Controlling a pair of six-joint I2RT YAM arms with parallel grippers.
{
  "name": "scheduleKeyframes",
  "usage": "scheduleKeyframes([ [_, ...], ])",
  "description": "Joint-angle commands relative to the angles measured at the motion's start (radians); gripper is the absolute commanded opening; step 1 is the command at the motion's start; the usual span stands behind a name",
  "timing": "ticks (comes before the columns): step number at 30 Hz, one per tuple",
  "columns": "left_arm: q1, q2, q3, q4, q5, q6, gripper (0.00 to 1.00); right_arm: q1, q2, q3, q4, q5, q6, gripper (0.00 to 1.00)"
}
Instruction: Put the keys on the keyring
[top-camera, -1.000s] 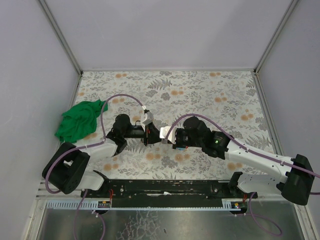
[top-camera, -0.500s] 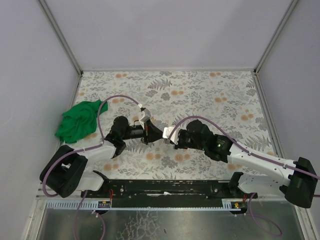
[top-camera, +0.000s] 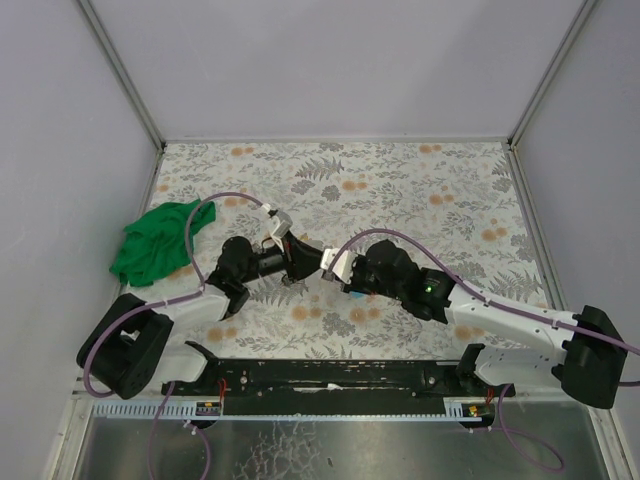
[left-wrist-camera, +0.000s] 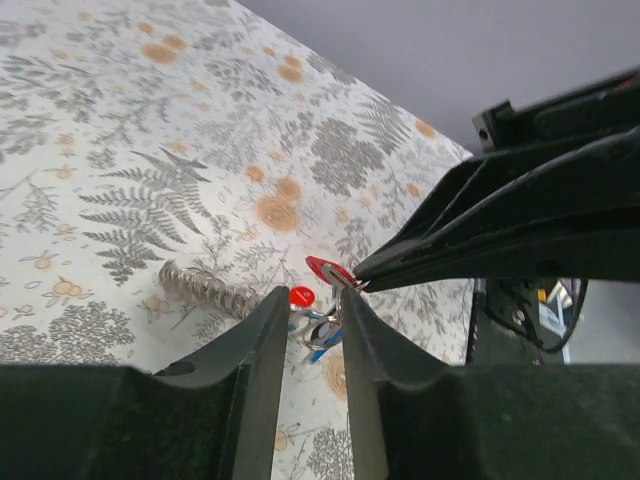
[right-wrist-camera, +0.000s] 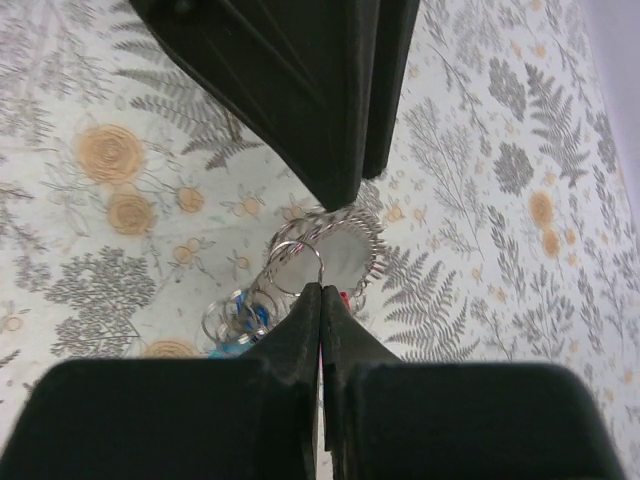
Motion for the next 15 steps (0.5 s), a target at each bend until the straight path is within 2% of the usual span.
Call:
scheduleKeyframes([
  [1,0.007,-0.069,-0.016,0.016,-0.146,0.015,0.32,-0.009,0.027,0.050,0.056,0.168,0.015,0.00],
  [7,0.021,-0.205,-0.077,-0.092,-0.338,0.042,0.49,-0.066,0.087,0.086,0.073,0.408,0.061,0.00],
  [8,0.022,-0.230,-0.087,-0.118,-0.385,0.048,0.55,-0.075,0.097,0.094,0.070,0.453,0.072,0.00],
  [9,0.022,-0.256,-0.095,-0.142,-0.420,0.054,0.68,-0.083,0.103,0.101,0.066,0.515,0.079,0.00],
  [10,0.023,-0.282,-0.104,-0.166,-0.455,0.061,0.96,-0.093,0.112,0.107,0.064,0.572,0.091,0.00],
  [11,0.023,-0.311,-0.111,-0.187,-0.495,0.067,0.99,-0.101,0.121,0.115,0.057,0.639,0.103,0.00],
  [15,0.024,-0.426,-0.155,-0.247,-0.664,0.072,1.00,-0.128,0.145,0.132,0.053,0.905,0.112,0.00],
])
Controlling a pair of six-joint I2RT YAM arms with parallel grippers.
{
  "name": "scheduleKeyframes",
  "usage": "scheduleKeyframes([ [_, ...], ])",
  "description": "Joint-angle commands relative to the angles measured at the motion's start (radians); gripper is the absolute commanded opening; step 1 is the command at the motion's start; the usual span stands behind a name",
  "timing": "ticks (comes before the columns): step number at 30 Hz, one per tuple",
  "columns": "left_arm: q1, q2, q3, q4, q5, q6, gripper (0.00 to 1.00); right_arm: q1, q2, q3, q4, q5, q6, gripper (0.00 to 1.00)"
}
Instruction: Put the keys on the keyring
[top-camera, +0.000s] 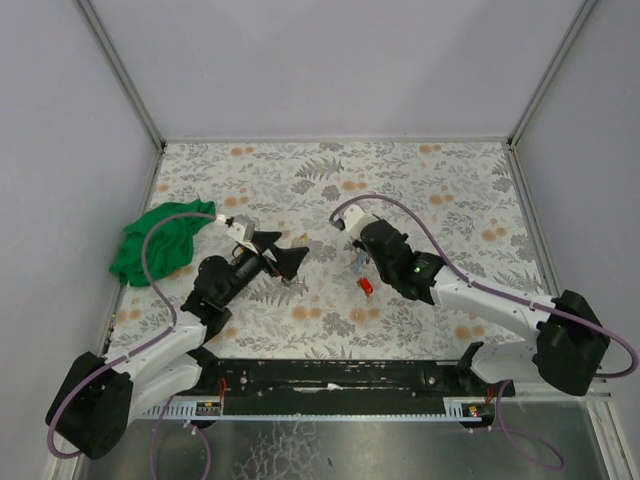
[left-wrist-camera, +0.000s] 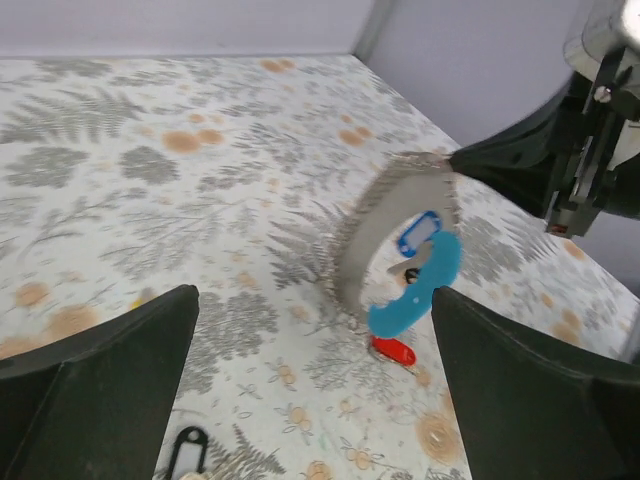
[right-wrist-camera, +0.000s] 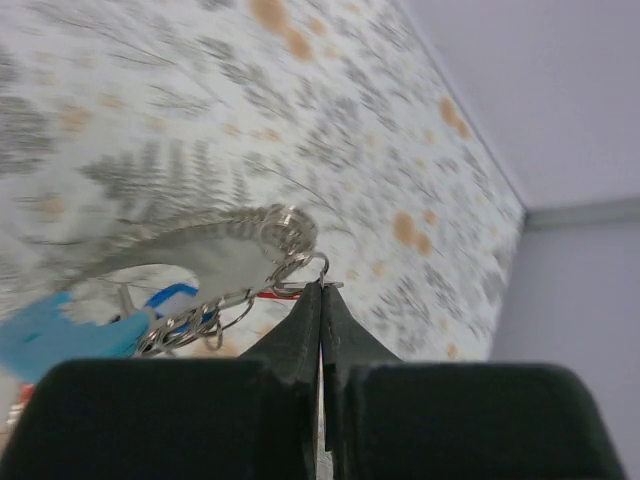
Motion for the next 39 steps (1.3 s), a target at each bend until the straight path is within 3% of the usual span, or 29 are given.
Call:
scheduleKeyframes([
  [1,0.009,-0.121,-0.054,-0.084,-0.278,0.027,1.00,-0.033,0.013,0.056,0.016,0.381,0.037,0.00],
  [5,0.010,-0.206,-0.081,-0.151,-0.486,-0.018,1.00,-0.066,0.045,0.087,-0.007,0.456,0.045,0.00],
  [10,0.010,-0.256,-0.067,-0.251,-0.638,-0.075,1.00,-0.089,0.128,0.129,-0.087,0.387,0.131,0.00],
  [17,0.010,-0.220,0.012,-0.379,-0.726,-0.172,1.00,-0.149,0.132,0.037,-0.170,0.210,0.385,0.00],
  [21,0.011,-0.167,0.097,-0.495,-0.698,-0.192,1.00,-0.150,0.114,-0.024,-0.197,0.067,0.536,0.01],
  [27,0.011,-0.199,0.116,-0.537,-0.660,-0.188,1.00,-0.151,0.089,-0.070,-0.251,0.079,0.653,0.13],
  [29,0.011,-0.233,0.108,-0.539,-0.652,-0.188,1.00,-0.151,0.050,-0.089,-0.248,0.081,0.662,0.22],
  [33,0.011,-0.298,0.112,-0.627,-0.647,-0.228,1.00,-0.151,-0.056,-0.147,-0.224,0.067,0.663,0.53],
  [39,0.011,-0.409,0.104,-0.755,-0.667,-0.243,1.00,-0.151,-0.309,-0.272,-0.163,0.061,0.662,0.88],
])
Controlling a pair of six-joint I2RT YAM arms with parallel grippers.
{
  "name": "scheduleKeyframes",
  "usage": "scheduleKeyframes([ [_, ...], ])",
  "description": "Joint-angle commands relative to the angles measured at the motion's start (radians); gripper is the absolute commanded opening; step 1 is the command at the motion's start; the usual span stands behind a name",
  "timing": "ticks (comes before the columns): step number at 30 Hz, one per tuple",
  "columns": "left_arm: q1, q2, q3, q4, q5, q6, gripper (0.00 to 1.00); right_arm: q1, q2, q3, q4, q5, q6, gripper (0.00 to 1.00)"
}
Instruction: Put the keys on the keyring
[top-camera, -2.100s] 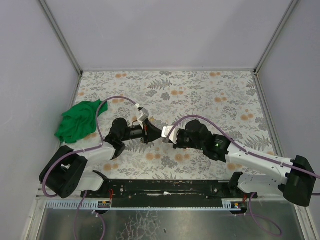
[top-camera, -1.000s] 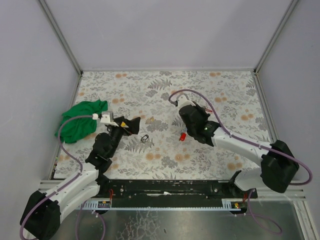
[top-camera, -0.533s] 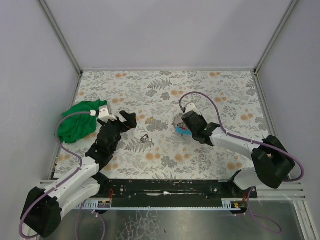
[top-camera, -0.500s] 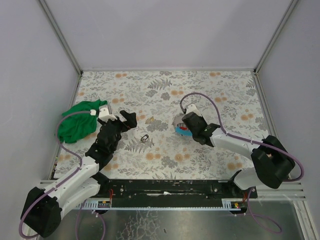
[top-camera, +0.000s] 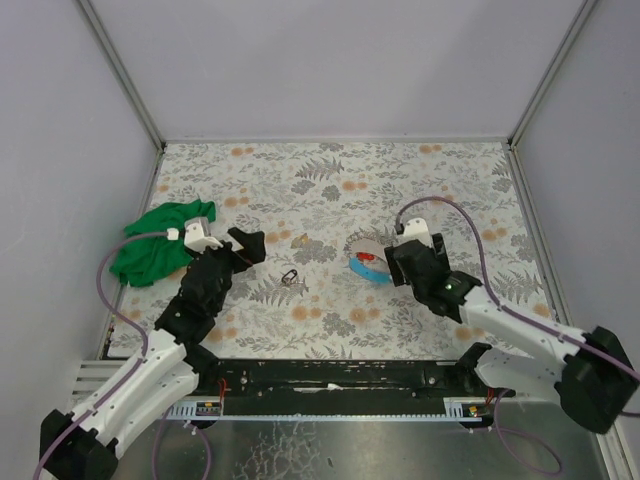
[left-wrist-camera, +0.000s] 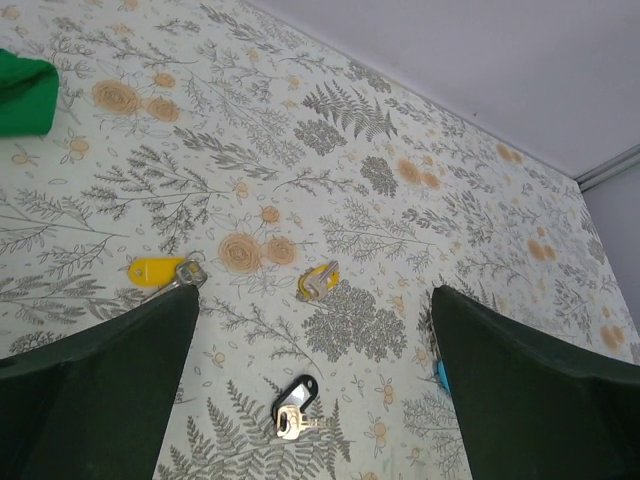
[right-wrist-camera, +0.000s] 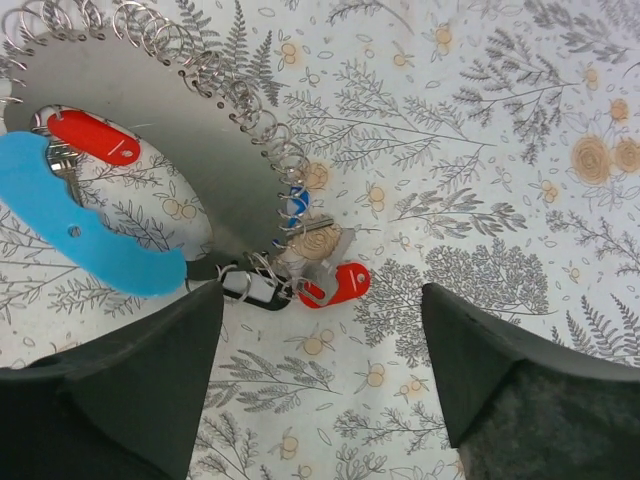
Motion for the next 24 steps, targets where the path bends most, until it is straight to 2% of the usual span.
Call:
scheduleKeyframes([
  [1,0.006,-0.083,0.000,-0.106,-0.020,-0.022,1.00,-0.004,-0.193,-0.084,0.071,0.008,0.027,0.93],
  [2,0.006,-0.101,-0.011,-0.114,-0.027,-0.021,1.00,-0.004,-0.251,-0.106,0.080,0.010,0.028,0.99],
  [10,0.006,-0.179,-0.071,-0.159,-0.045,-0.001,1.00,-0.004,-0.645,-0.277,0.155,0.009,0.058,0.99],
  [16,0.006,-0.173,-0.097,-0.155,-0.023,-0.030,1.00,-0.005,-0.721,-0.305,0.143,0.026,0.086,0.99],
  [24,0.006,-0.187,-0.101,-0.172,-0.029,-0.037,1.00,-0.004,-0.698,-0.307,0.151,0.024,0.090,0.99],
])
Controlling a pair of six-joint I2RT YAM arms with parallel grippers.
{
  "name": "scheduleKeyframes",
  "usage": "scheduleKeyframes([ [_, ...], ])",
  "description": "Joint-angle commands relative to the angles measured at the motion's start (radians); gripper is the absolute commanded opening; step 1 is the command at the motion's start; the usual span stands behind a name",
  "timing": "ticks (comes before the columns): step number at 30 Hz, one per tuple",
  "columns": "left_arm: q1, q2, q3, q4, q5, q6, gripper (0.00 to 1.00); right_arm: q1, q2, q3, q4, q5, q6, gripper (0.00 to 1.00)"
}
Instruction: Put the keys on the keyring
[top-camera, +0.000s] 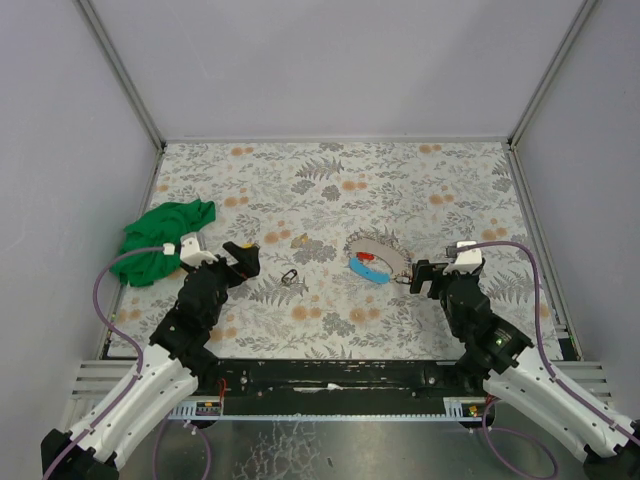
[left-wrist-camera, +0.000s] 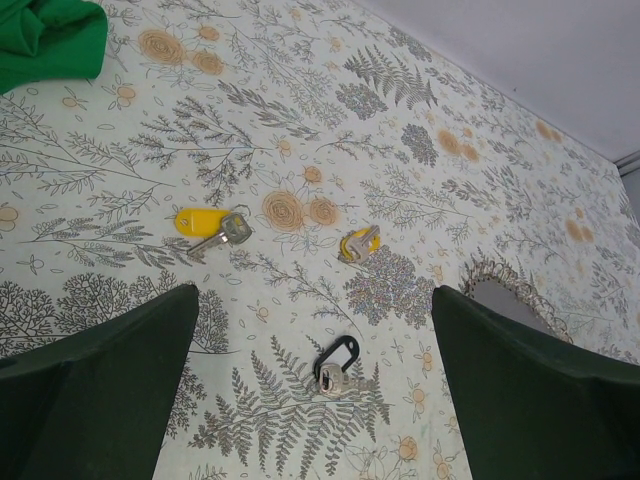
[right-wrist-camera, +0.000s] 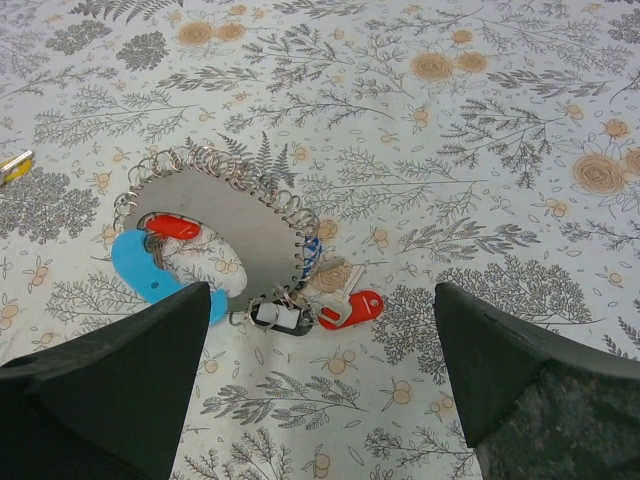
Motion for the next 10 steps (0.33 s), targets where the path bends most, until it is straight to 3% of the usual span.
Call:
scheduleKeyframes([
  [1,0.006,-0.019,-0.014,-0.015,-0.015,-0.015,1.00,-0.003,0.017,0.014,0.058,0.024,0.015,0.99],
  [10,0.006,-0.040,-0.016,-0.024,-0.027,-0.029,1.00,-0.003,0.036,0.021,0.059,0.023,0.009,0.99],
])
